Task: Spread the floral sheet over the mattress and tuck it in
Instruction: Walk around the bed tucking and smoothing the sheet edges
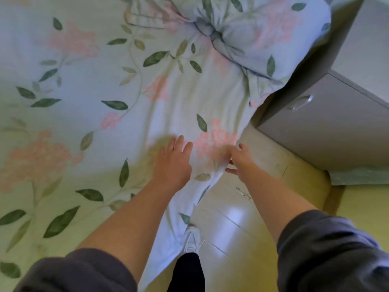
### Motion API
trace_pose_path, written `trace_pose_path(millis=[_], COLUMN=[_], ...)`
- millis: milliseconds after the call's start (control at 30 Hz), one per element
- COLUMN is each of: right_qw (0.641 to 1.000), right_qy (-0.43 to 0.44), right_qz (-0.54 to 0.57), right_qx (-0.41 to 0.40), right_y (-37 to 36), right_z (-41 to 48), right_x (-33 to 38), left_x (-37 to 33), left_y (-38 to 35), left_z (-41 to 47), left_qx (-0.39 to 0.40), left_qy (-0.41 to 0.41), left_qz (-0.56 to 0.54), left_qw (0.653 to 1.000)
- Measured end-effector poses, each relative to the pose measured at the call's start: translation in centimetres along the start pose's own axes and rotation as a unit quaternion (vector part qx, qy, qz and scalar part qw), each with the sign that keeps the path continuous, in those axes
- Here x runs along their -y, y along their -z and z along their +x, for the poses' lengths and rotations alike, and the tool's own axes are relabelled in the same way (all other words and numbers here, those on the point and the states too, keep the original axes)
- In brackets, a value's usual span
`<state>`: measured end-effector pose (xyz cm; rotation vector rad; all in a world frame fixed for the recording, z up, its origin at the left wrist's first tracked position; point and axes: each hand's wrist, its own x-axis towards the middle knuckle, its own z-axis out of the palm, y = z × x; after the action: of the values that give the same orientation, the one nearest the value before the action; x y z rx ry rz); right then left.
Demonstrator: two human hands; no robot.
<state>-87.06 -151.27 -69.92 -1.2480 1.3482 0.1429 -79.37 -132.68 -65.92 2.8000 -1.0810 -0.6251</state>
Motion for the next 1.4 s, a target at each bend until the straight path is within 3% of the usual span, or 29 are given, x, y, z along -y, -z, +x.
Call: trace_pose_path(millis=[400, 500, 667, 833, 900, 967, 1033, 1167, 1300, 1400], right_qw=[0.989, 0.981, 0.994, 0.989, 0.987, 0.991, 0.995, 0.962, 0.956, 0.972], right_qy=[-0.028, -0.022, 0.057, -0.058, -0.071, -0.033, 0.026, -0.002, -0.033, -0.093], right_qz=[0.133, 0.156, 0.034, 0.136, 0.137, 0.105, -0.023, -0.229, -0.253, -0.188], right_qx=[-0.058, -0.108, -0.092, -0.011, -0.033, -0.076, -0.091, -0.148, -0.145, -0.102], right_y=[3.2, 4.5, 6.9, 8.3, 8.2, 7.8, 8.1, 11.0, 11.7, 11.7], right_z=[13.3, 16.2, 19.4, 20.9, 21.6, 22.4, 23.2, 23.7, 23.9, 23.0], right_x=[8.1, 9.9, 11.4, 14.3, 14.6, 14.7, 14.6, 14.3, 14.5, 15.4], left_x=[-2.5, -3.9, -6.5, -8.7, -8.7, -8.6, -9.0, -10.7, -12.6, -12.9], left_y=[-0.4, -0.4, -0.3, -1.2, -1.7, -1.7, -1.2, -0.5, 0.7, 2.3], left_z=[13.5, 16.3, 20.2, 22.6, 23.1, 23.2, 22.8, 22.8, 23.5, 24.0], left_qx=[-0.040, -0.064, -0.092, -0.020, 0.019, 0.042, 0.034, -0.038, -0.022, 0.029], left_qy=[-0.040, -0.034, -0.027, 0.008, 0.017, 0.026, 0.033, 0.056, 0.061, 0.088], left_qz=[0.046, 0.051, 0.049, 0.075, 0.088, 0.102, 0.106, 0.064, 0.024, -0.013], left_qw=[0.997, 0.996, 0.994, 0.997, 0.996, 0.994, 0.993, 0.996, 0.998, 0.996])
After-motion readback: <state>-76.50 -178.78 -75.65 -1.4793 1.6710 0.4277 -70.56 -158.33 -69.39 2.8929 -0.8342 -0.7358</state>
